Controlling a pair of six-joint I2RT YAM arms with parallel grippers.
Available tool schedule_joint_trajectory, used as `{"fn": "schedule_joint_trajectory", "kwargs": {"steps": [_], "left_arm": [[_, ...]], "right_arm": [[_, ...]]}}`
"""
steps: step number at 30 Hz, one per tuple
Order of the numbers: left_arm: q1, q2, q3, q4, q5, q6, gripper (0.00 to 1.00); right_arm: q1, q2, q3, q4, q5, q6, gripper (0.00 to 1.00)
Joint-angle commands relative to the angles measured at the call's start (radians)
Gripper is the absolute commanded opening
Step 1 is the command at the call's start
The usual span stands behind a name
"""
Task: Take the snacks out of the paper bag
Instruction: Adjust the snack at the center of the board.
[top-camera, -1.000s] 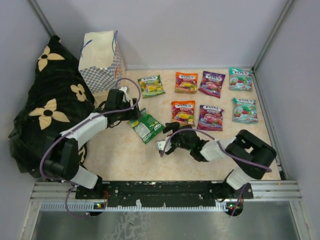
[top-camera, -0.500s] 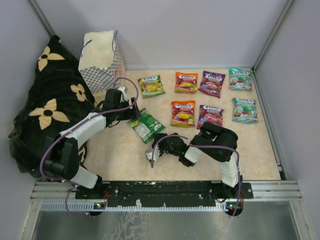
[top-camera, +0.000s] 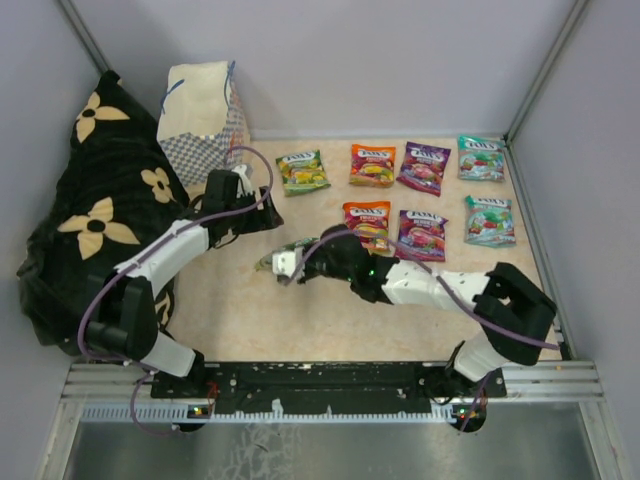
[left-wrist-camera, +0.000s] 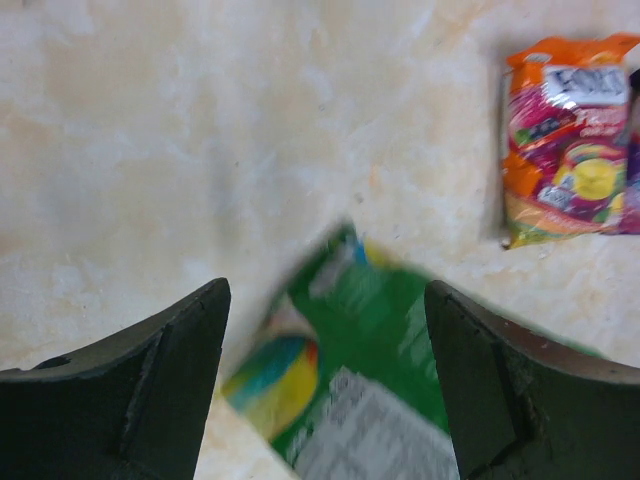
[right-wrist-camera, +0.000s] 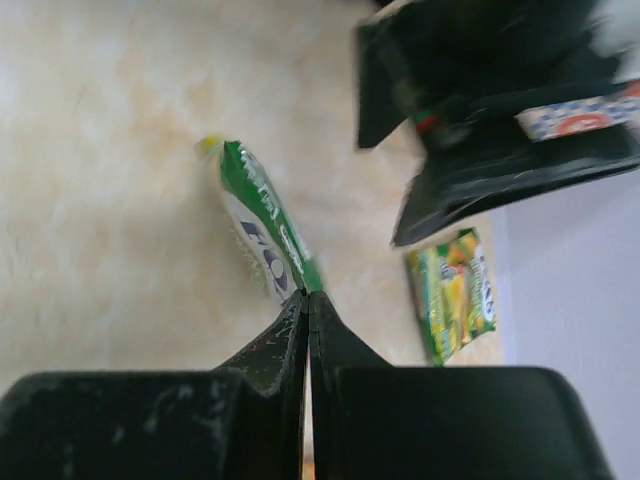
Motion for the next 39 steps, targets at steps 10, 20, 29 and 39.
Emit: {"fn": "schedule_joint_trajectory", "kwargs": {"steps": [10, 20, 29, 39], "left_arm": [[0.067, -0.161, 0.177, -0.122, -0.037, -0.004, 0.86], [0.109, -0.262, 0.219, -0.241, -0.154, 0.033, 0.87], [0.116, -0.282, 0.173, -0.267, -0.156, 0.052, 0.88], [0.115, -0.306, 0.156, -0.283, -0.158, 0.062, 0.88]], "right_arm": [[0.009, 0.126, 0.665, -0.788, -0.165, 0.622, 0.00], [-0.146, 0.531, 0.919, -0.731, -0.128, 0.610, 0.00], [-0.241, 0.663, 1.010, -0.512, -0.104, 0.555, 0.00], [-0.254, 0.529, 0.890, -0.208, 0.076, 1.015, 0.99]]}}
